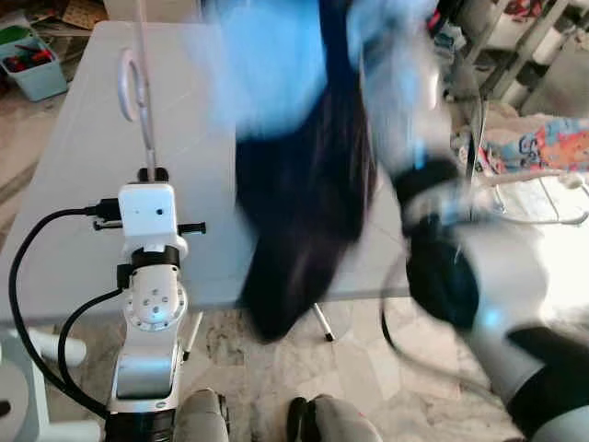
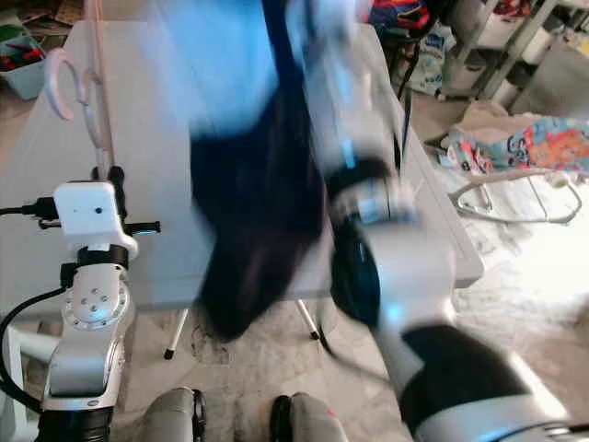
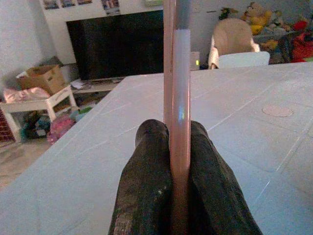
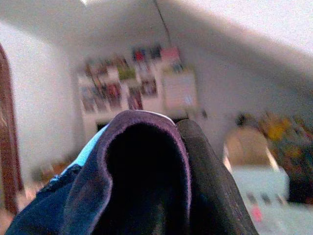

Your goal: Hang hanger

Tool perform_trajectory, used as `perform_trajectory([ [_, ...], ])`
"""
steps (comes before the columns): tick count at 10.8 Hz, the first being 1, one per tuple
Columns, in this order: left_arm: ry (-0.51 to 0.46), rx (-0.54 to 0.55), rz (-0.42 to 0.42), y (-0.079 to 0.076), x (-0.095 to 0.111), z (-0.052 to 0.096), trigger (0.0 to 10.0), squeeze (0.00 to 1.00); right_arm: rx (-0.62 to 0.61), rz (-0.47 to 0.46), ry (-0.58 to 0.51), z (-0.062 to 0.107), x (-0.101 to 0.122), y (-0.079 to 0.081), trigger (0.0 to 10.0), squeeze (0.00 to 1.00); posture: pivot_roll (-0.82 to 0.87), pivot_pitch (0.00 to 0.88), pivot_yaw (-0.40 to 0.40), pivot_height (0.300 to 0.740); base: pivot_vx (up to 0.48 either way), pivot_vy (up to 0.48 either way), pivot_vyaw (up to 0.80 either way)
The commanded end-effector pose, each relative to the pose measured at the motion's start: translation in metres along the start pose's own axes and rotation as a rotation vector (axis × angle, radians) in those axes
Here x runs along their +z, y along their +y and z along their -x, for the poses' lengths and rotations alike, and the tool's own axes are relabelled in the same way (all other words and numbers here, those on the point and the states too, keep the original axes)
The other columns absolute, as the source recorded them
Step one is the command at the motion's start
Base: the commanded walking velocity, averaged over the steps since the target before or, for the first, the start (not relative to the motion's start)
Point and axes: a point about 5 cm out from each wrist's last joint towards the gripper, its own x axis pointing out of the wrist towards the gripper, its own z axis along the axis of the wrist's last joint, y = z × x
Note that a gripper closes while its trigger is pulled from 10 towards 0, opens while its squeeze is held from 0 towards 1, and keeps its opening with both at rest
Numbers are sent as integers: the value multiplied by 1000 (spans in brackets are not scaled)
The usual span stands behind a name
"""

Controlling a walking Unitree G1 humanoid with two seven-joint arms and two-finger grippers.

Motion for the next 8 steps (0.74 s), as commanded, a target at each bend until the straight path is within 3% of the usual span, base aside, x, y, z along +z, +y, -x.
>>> perform_trajectory([
  [1,-22,16,-5,0,4,0,10000,0,-18,-18,-65,-8,16,1,10000,0,122,73,-146,740,0,0,0],
  [2,-28,29,-5,1,5,-1,10000,0,-14,-35,-92,-13,24,4,10000,0,124,70,-156,740,0,0,0],
  [3,-27,38,-3,0,5,0,10000,0,2,-23,-56,-8,13,3,10000,0,124,69,-160,740,0,0,0],
  [4,-20,38,0,-1,3,3,10000,0,41,55,81,13,-24,-4,10000,0,115,76,-161,740,0,0,0],
  [5,-12,34,0,-3,2,4,10000,0,77,154,300,51,-72,-19,10000,0,100,85,-154,740,0,0,0],
  [6,-4,30,1,-4,1,4,10000,0,118,224,452,82,-101,-31,10000,1000,87,91,-145,740,0,0,0],
  [8,5,-2,4,-10,-1,4,10000,0,82,353,675,145,-134,-67,10000,1000,67,98,-132,740,0,0,0],
])
